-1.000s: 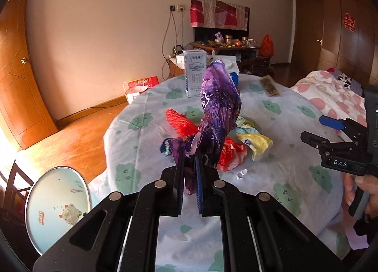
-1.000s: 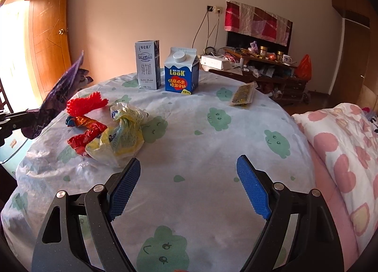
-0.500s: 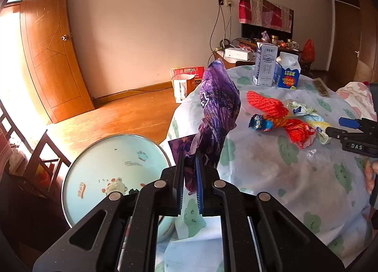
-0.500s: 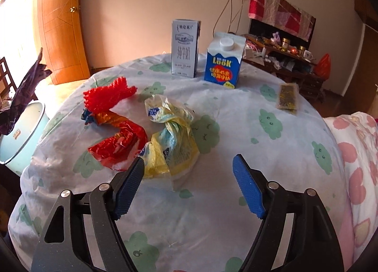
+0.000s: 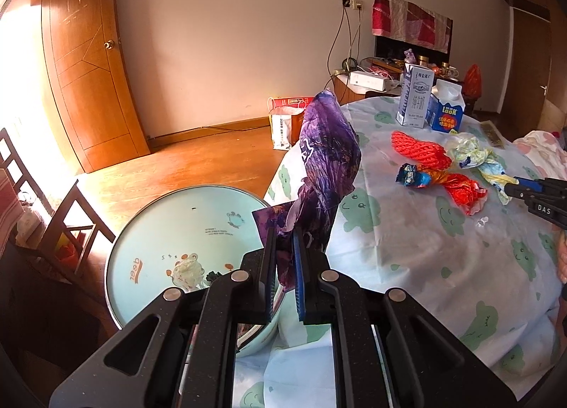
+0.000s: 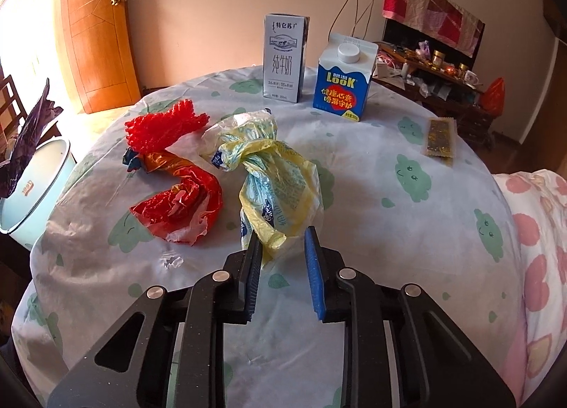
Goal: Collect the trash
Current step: 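Carry the purple wrapper toward the bin with the left tool while the right tool grasps the yellow-green bag, then hold the purple wrapper over the bin with the left tool while the right tool lifts the yellow-green bag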
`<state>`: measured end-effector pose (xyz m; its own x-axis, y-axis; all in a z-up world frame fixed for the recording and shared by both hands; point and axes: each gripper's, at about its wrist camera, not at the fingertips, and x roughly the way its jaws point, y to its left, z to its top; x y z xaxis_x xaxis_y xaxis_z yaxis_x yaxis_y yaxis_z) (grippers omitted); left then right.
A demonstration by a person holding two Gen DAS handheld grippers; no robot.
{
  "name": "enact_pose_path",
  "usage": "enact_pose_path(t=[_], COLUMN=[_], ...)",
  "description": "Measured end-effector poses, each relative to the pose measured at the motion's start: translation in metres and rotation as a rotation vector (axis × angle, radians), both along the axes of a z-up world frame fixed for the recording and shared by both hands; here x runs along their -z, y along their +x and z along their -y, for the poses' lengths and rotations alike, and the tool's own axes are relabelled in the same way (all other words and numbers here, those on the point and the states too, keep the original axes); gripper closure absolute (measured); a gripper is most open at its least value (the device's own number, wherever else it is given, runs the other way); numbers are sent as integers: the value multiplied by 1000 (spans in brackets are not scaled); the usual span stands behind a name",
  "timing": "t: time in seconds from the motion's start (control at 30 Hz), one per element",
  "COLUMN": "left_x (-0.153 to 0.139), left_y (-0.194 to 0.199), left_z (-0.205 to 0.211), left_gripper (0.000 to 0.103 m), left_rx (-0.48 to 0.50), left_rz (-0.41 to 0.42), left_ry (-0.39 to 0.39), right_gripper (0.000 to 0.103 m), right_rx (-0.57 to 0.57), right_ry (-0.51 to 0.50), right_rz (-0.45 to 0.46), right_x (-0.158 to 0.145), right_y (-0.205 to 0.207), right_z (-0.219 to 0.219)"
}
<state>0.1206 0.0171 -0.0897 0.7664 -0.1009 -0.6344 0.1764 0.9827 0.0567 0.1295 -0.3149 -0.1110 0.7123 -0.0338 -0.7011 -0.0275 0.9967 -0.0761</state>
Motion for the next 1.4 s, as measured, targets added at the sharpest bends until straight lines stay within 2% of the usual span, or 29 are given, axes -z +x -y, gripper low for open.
enact_pose_path(t=[0.2,0.6,1.0,1.4], left_x=[3,10,13,13], left_y=[-2,-6,-13,-13], left_z=[-11,-37,-70,-90], left_gripper=[94,94,94,94], left_rx=[-24,-89,-143,-192], left_rz=[-6,-28,-35,-44], left_ry=[12,48,52,69], right_gripper=[79,79,79,79], right_rx=[-17,-154,-274,-359], right_ry=[-17,-15,-38,-52], right_rz=[84,147,160,144], right_x=[-19,-43,-46,-41], right_y=[-8,-5,8,20], right_z=[-5,-65,-129,-167])
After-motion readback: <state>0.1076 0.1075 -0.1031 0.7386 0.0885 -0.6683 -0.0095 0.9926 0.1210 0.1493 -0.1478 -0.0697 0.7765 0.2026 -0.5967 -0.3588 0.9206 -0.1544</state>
